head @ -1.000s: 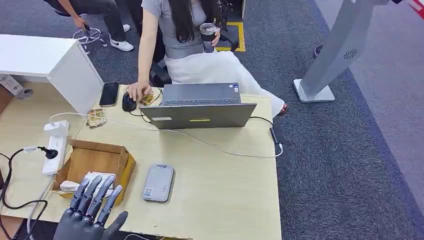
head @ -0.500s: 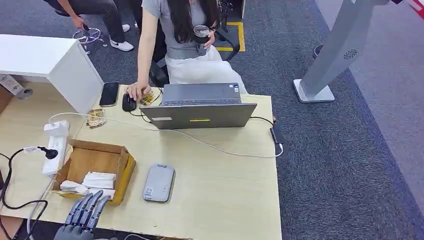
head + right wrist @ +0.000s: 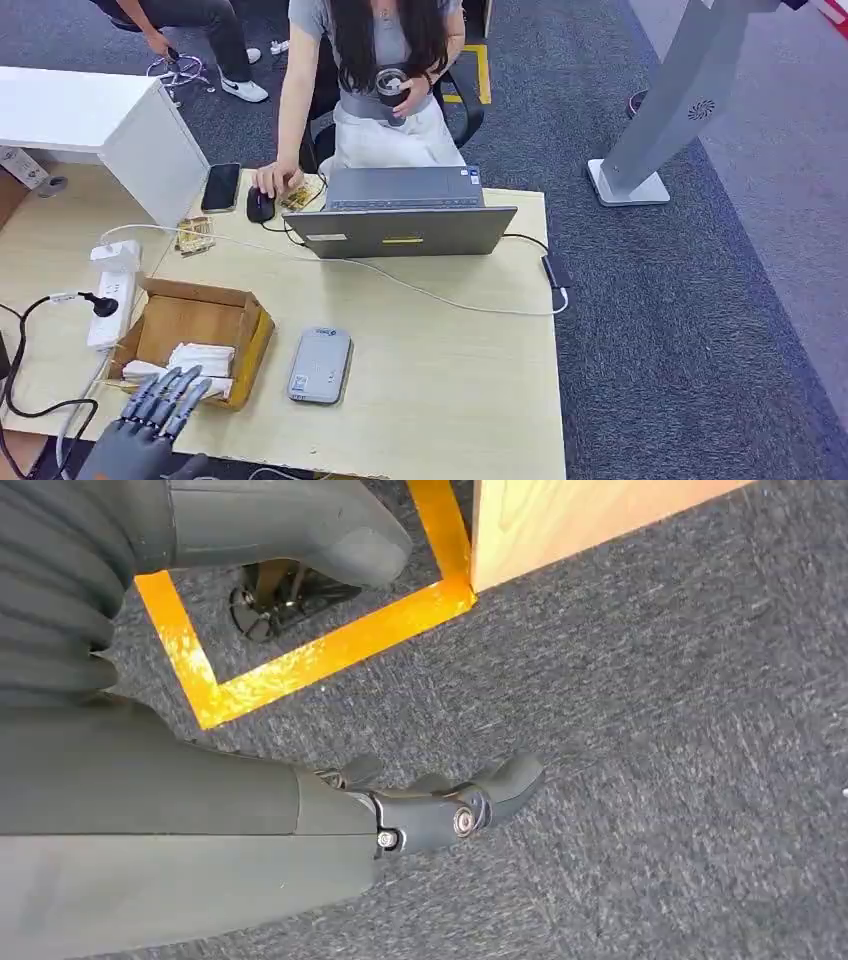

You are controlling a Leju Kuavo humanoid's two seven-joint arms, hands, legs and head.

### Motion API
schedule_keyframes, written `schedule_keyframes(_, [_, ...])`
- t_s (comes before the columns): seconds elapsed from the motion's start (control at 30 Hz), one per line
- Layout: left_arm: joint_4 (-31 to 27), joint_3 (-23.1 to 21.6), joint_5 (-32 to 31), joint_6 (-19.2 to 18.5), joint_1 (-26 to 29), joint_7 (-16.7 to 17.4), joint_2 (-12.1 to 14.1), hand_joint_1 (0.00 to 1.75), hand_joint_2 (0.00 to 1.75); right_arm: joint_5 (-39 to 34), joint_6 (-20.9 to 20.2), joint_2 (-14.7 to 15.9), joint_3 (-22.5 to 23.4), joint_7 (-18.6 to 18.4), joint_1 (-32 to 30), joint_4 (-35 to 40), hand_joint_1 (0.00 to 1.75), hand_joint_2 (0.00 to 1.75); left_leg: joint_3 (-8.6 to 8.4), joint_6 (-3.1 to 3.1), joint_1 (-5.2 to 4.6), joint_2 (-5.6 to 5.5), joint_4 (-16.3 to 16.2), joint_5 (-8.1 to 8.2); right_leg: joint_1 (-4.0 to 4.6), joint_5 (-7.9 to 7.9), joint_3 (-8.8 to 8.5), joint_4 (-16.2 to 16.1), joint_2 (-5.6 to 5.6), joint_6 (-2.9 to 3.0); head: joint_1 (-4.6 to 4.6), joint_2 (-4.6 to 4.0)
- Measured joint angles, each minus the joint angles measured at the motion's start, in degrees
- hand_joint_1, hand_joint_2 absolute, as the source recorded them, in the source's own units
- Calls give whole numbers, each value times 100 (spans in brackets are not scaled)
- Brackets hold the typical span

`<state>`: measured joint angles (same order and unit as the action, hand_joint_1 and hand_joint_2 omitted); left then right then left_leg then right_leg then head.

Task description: Pass the card to the sensor for recognition and then transmit it.

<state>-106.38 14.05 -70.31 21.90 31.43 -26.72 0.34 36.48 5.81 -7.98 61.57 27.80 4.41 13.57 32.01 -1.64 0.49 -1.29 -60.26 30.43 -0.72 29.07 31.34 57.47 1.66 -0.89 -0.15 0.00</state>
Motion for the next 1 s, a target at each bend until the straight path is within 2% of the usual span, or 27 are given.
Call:
schedule_keyframes(0.1, [281,853,-90,-15,-367,-393,-512,0,175,51,-4,0,0,-4,9,0,0,175,0,-3,-1,-4,0,-2,1,0,-1,0,-5,0,-2,0])
schedule_keyframes(0.17, [418,1236,-105,-13,-536,-478,-744,0,175,59,-4,0,0,-4,20,0,0,175,-1,-2,0,-3,0,-3,2,0,-1,1,-4,0,-2,0])
schedule_keyframes(0.27, [556,1575,-155,17,-722,-561,-974,0,175,90,-4,0,0,-33,26,0,0,175,-1,-2,1,-8,0,-3,2,0,-1,2,-8,0,-2,0])
schedule_keyframes(0.4, [665,1814,-171,24,-873,-589,-1145,0,175,110,-7,0,0,-37,33,0,0,175,0,-2,2,-7,0,-3,2,0,-1,2,-7,0,2,0])
schedule_keyframes(0.6, [855,1991,-184,152,-1059,-633,-1217,0,175,160,-7,0,0,-50,51,0,0,175,0,-3,1,-8,0,-3,1,0,-1,2,-9,-1,-2,0])
schedule_keyframes(0.77, [1078,1982,-240,432,-1255,-674,-1217,0,175,241,-7,0,0,-81,70,0,0,175,-2,-3,1,-7,0,-3,1,-1,-2,2,-8,-1,0,0])
schedule_keyframes(0.9, [1223,1691,-289,640,-1341,-302,-1127,0,175,291,-4,0,-2,-133,103,0,0,175,-5,-3,1,-8,0,-3,1,-1,-2,2,-8,-1,0,0])
schedule_keyframes(1.0, [1321,1273,-227,778,-1399,205,-947,0,175,337,0,-2,-11,-166,135,-2,0,175,-6,-3,1,-7,0,-3,1,-1,-2,2,-8,-1,0,0])
